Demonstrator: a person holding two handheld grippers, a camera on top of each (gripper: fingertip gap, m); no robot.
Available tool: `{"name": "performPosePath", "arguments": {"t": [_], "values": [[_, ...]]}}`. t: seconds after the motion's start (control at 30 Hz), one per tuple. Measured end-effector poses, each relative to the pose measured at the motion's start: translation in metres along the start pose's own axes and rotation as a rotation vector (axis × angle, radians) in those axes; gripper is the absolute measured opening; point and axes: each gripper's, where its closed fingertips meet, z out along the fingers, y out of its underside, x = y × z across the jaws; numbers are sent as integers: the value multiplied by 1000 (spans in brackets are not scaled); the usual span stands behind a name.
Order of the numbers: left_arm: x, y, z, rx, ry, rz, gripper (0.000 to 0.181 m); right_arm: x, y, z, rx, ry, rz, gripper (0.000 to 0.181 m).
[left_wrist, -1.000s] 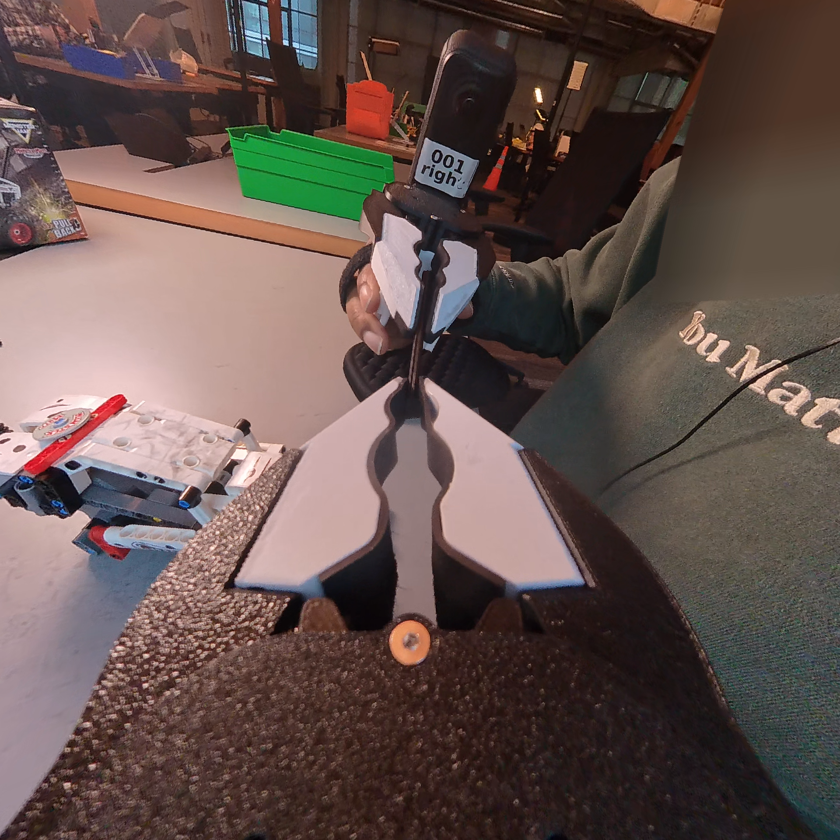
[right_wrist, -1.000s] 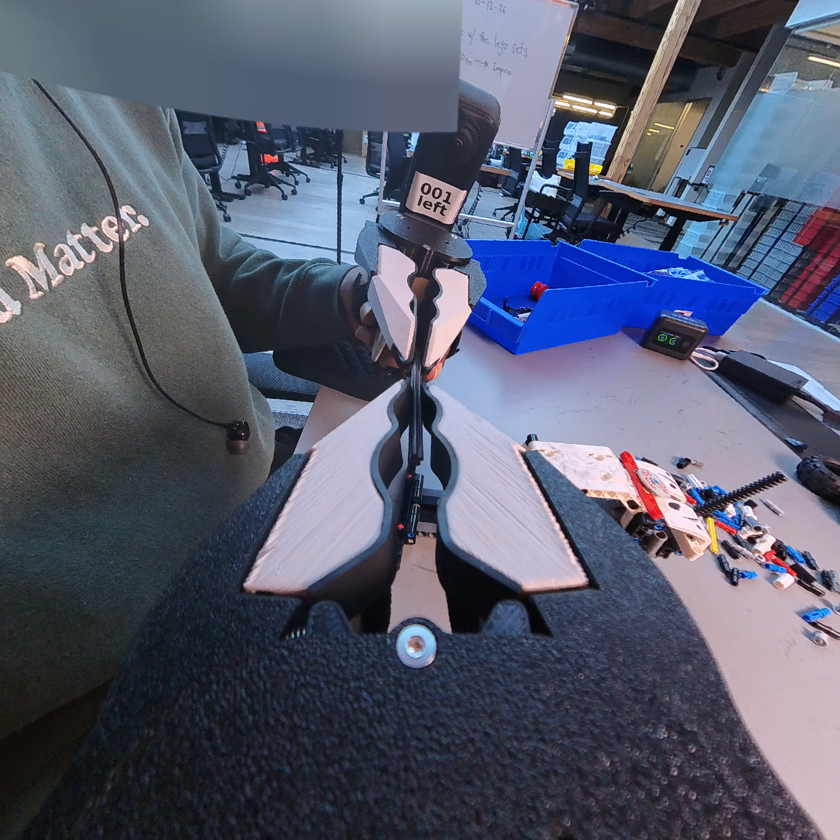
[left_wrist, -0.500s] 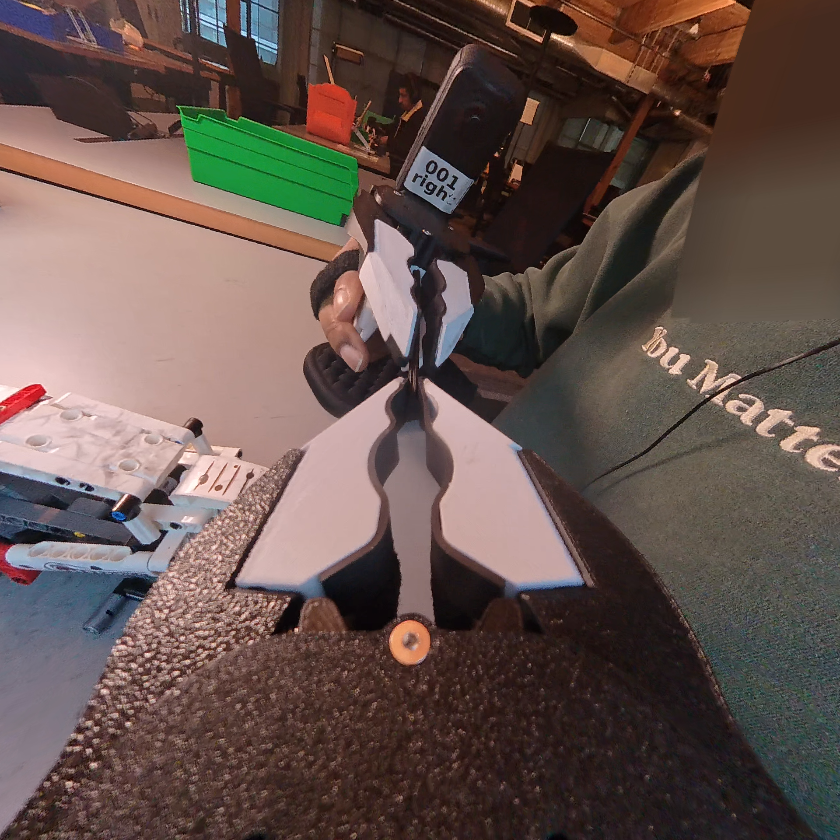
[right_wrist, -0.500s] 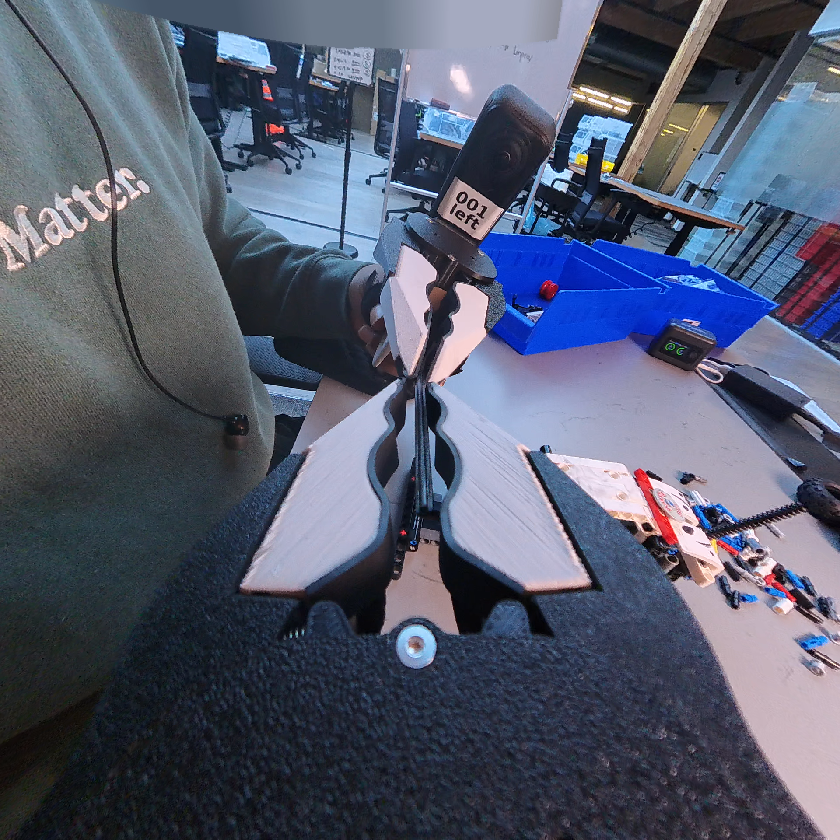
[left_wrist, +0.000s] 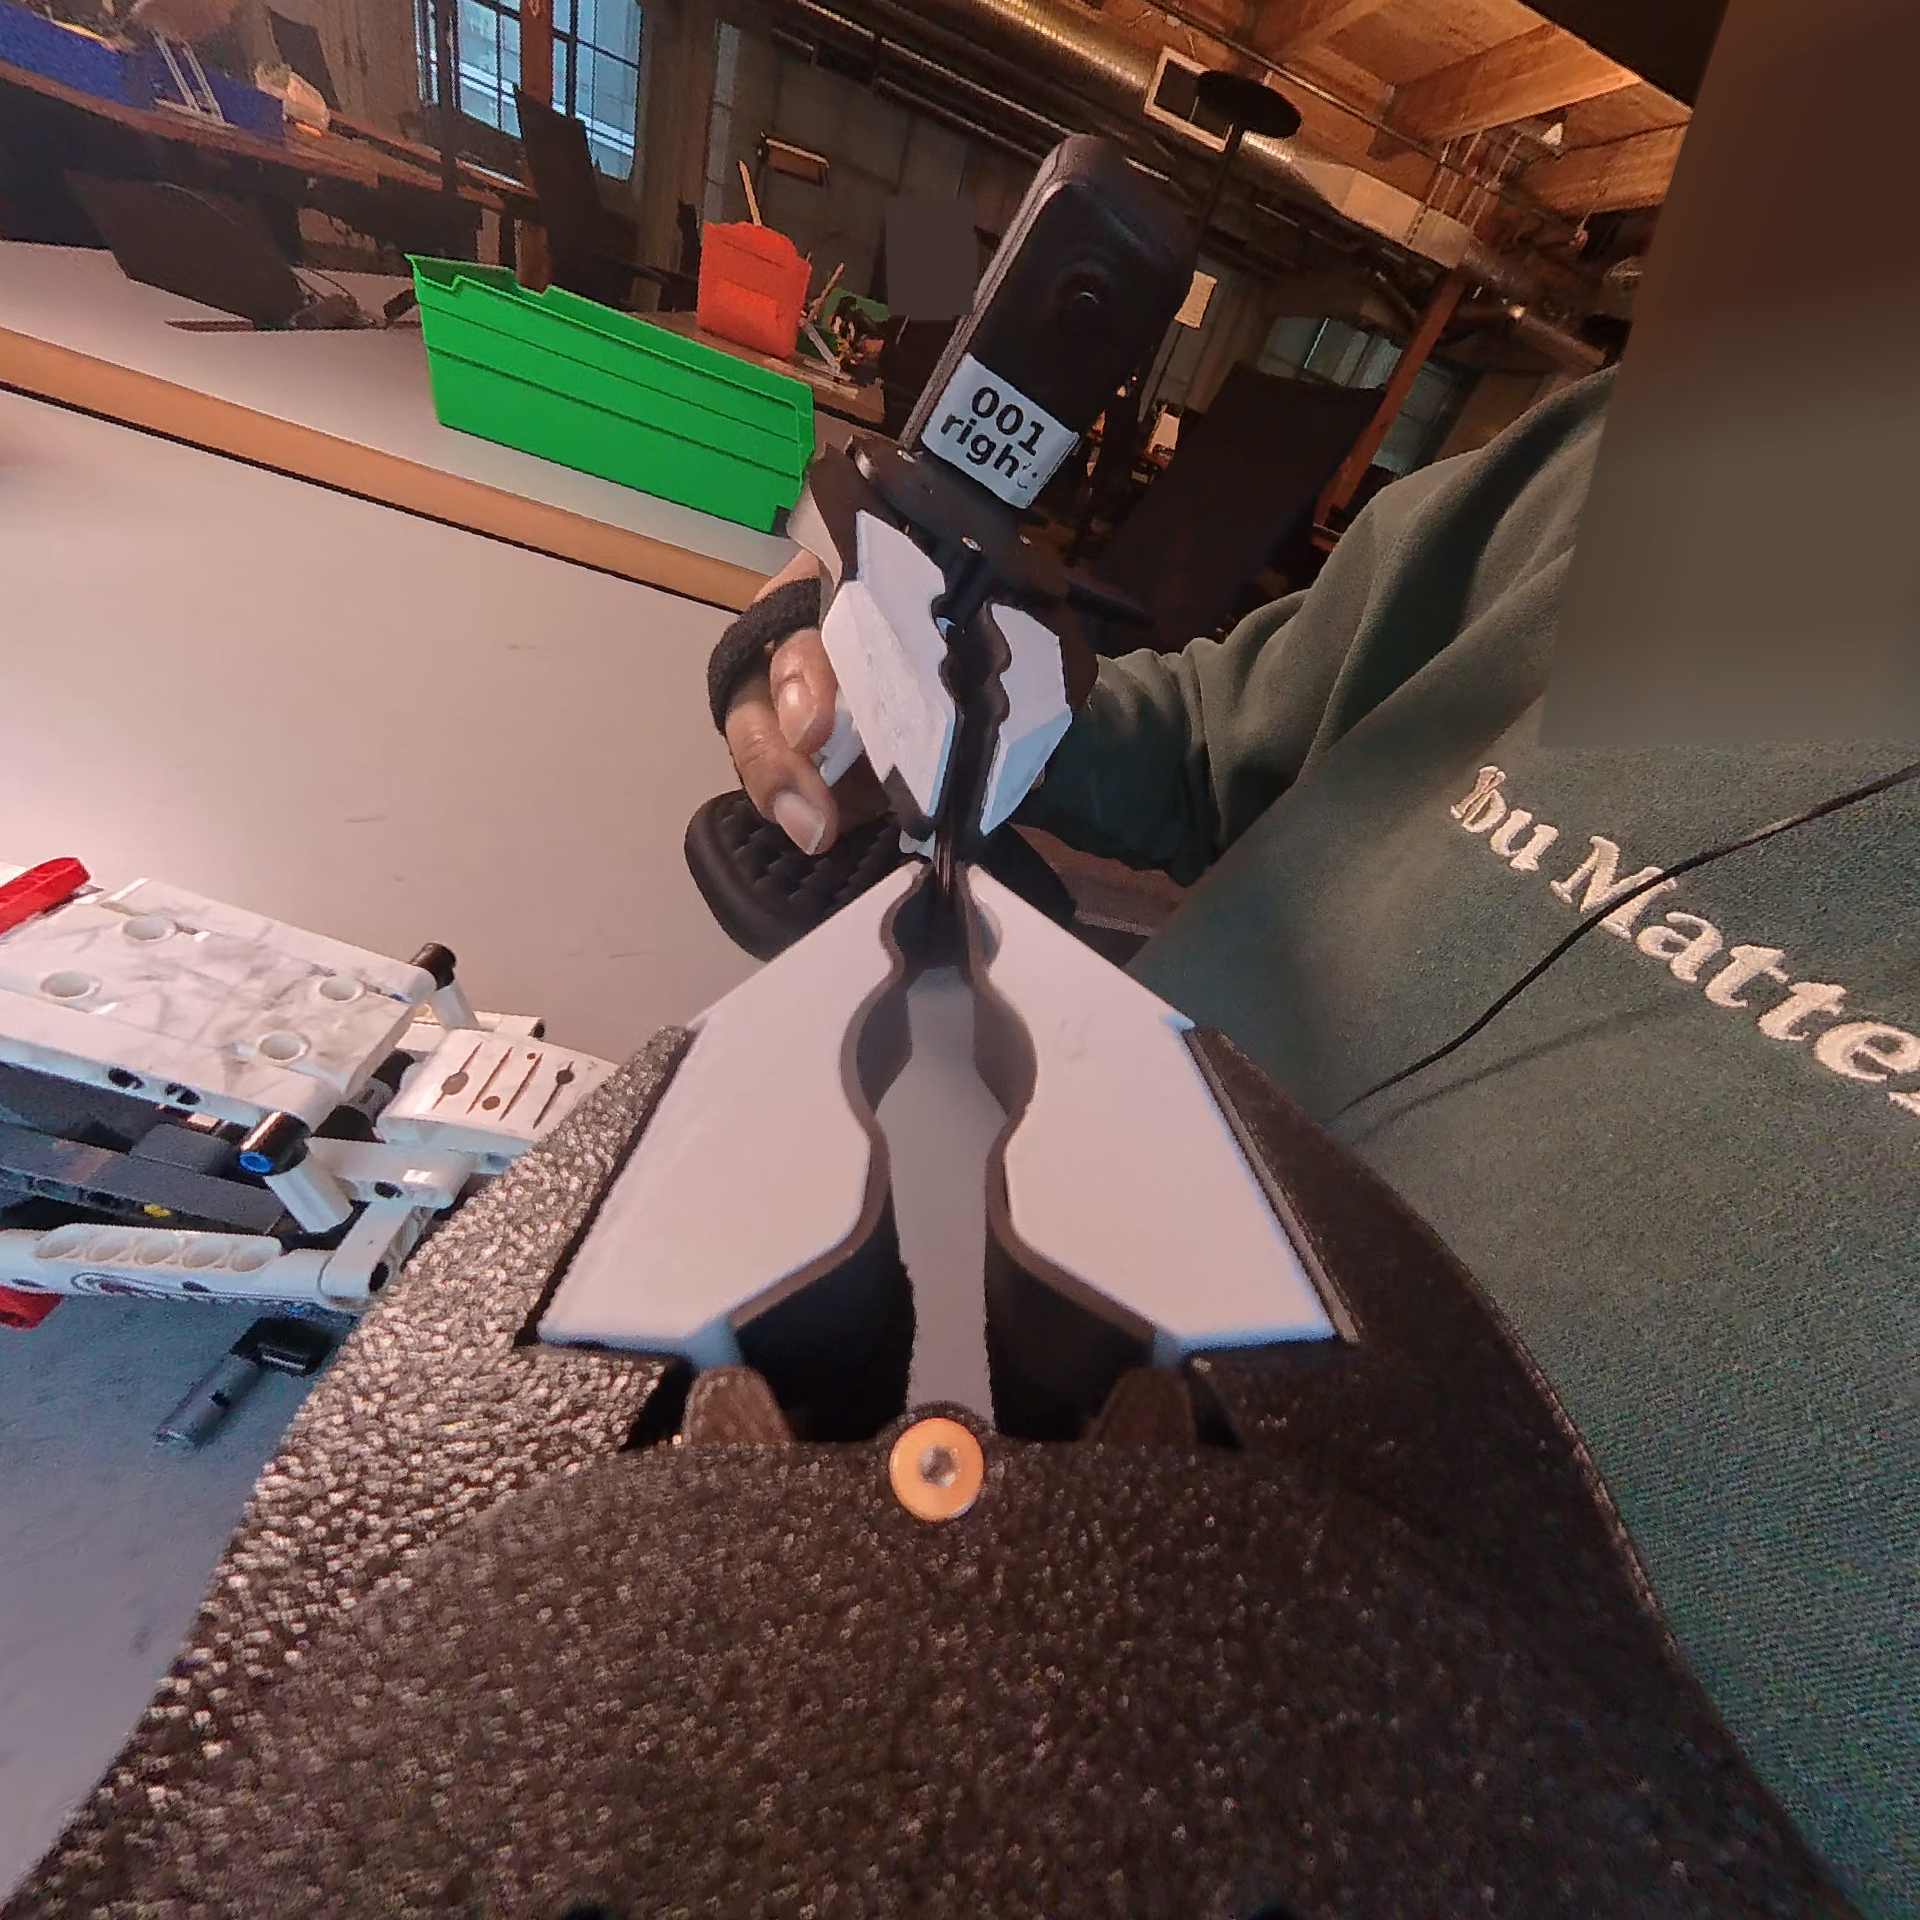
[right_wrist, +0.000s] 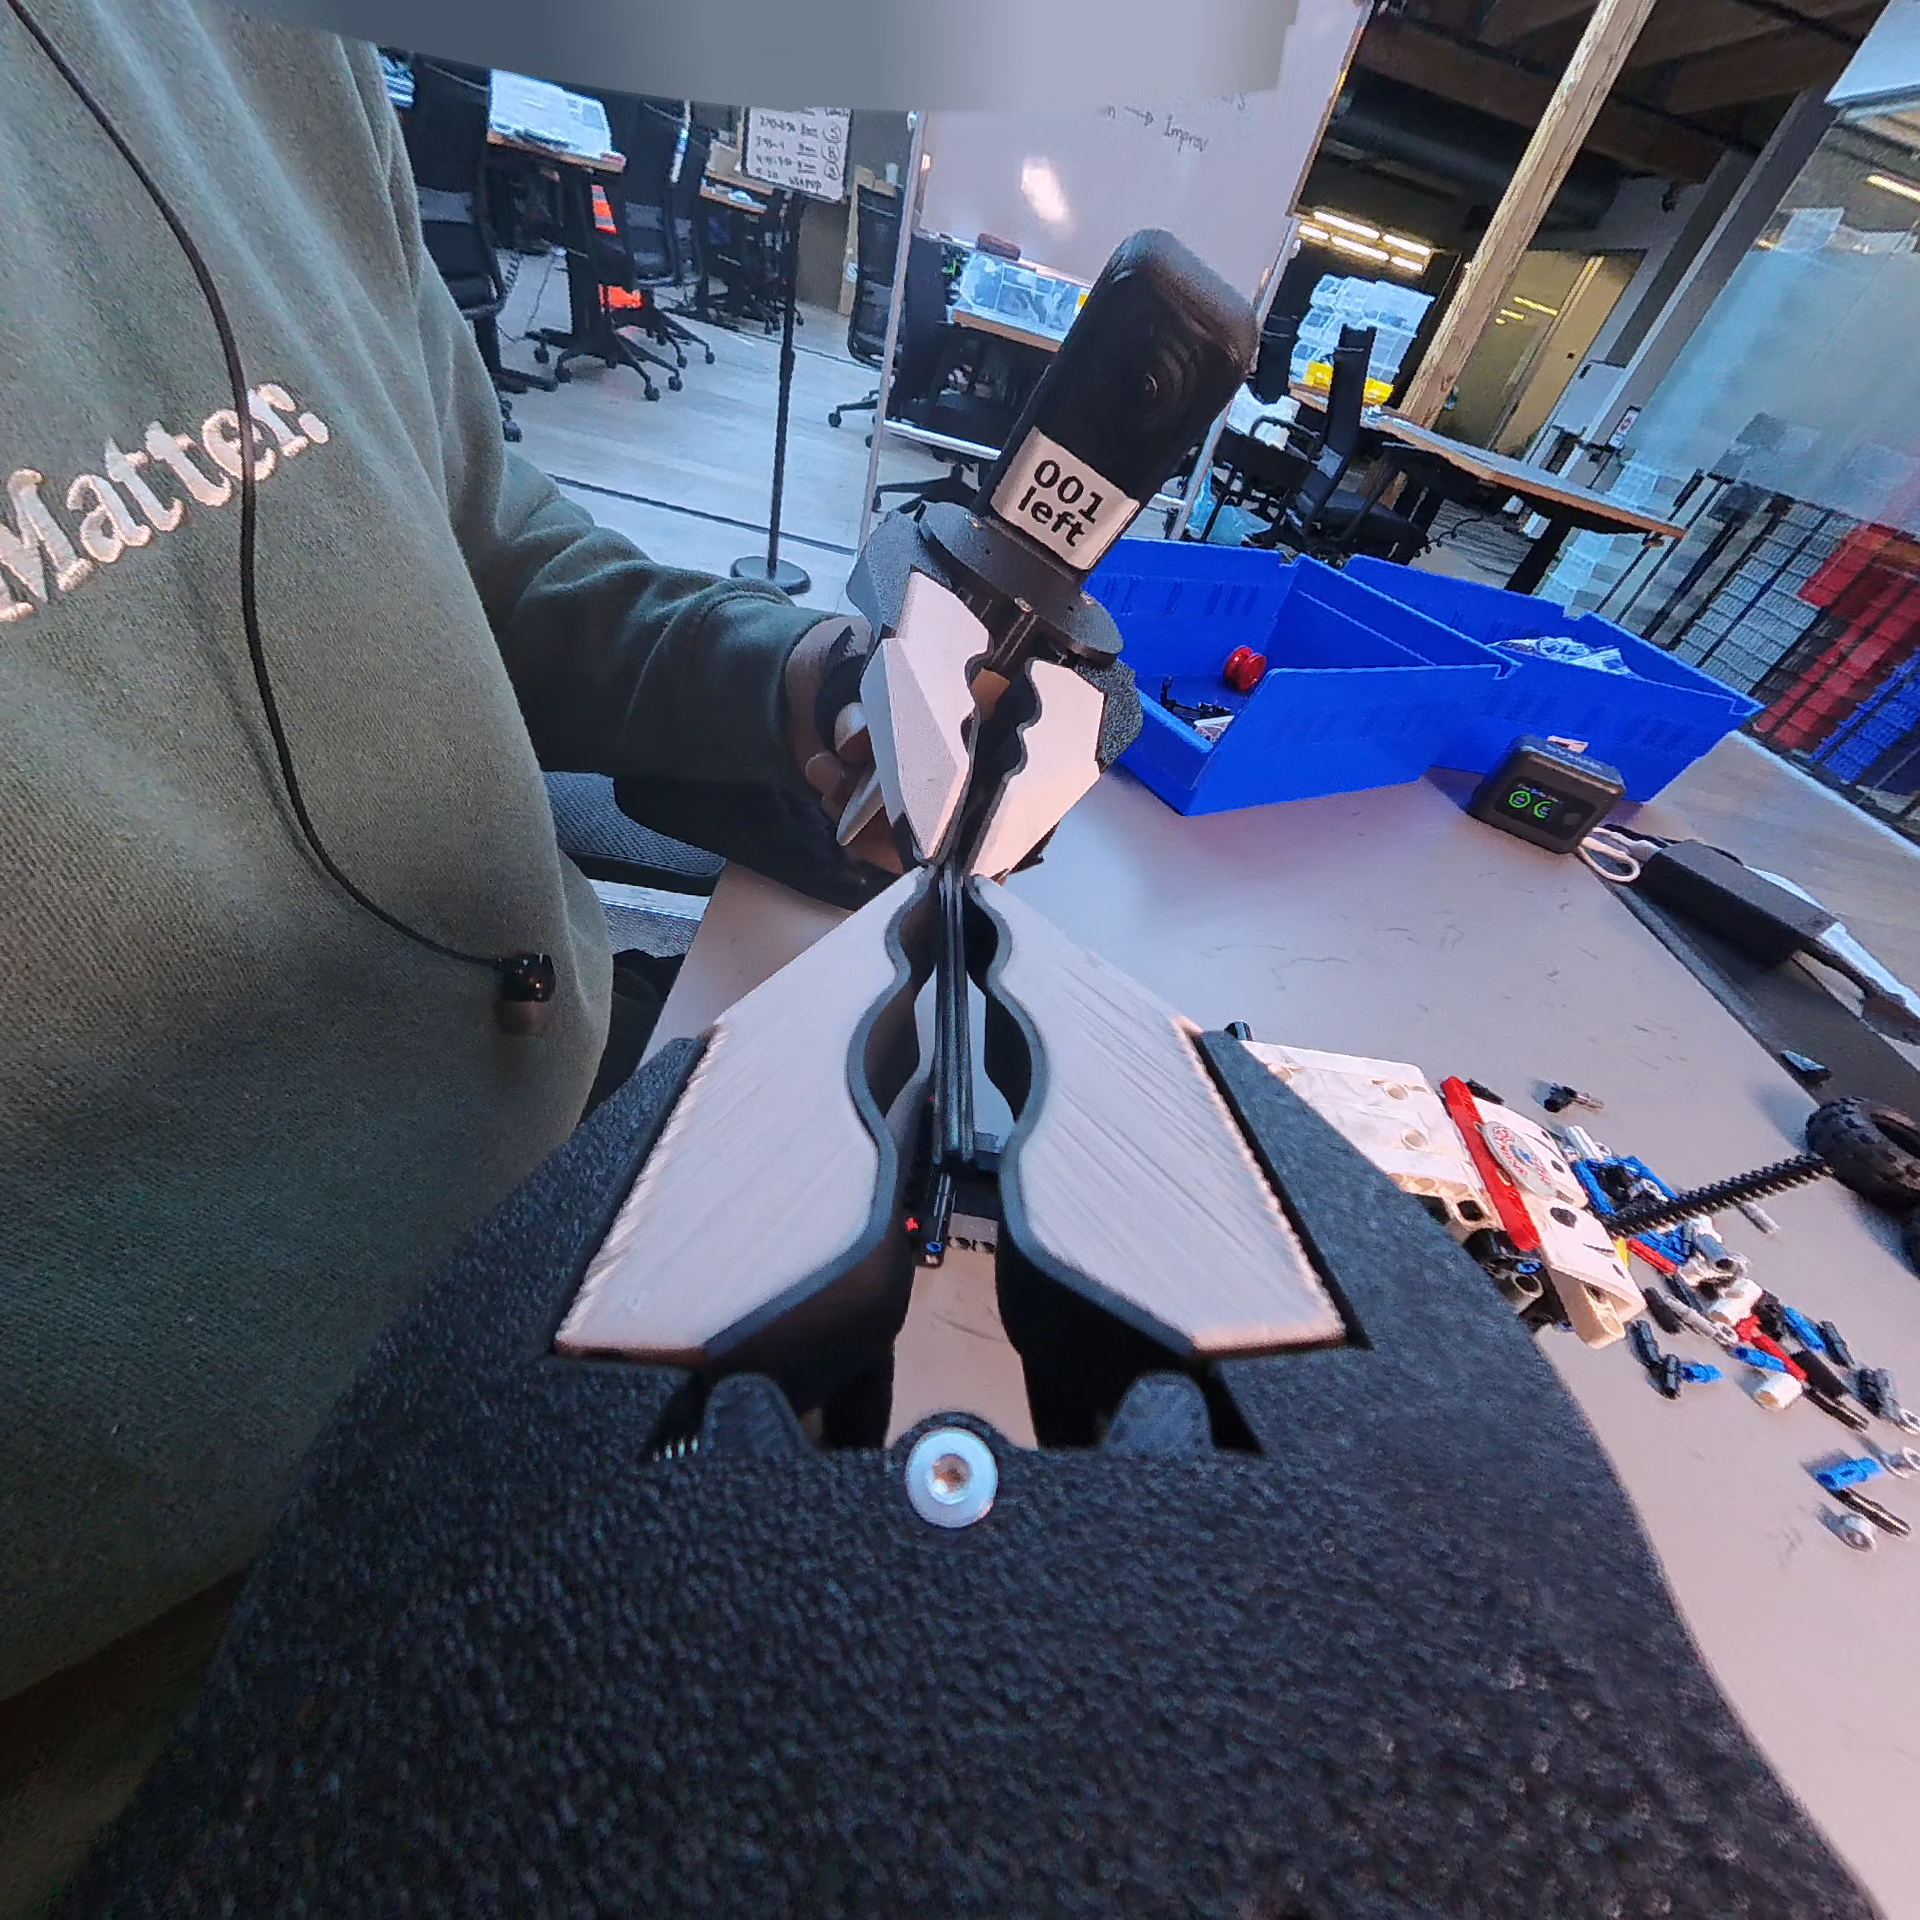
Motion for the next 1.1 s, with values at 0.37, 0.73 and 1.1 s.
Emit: {"name": "performPosePath", "arguments": {"t": [0.37, 0.73, 1.1], "values": [[-45, 32, -36, -224, -305, 52, 31, 11, 31, -19, -67, 1, 133, 1], [-75, 87, -17, -520, -417, 80, 42, 28, 47, -25, -65, 12, 151, 2], [-95, 96, 5, -531, -462, 25, 28, 49, 48, -42, -17, 103, 170, 2]]}}
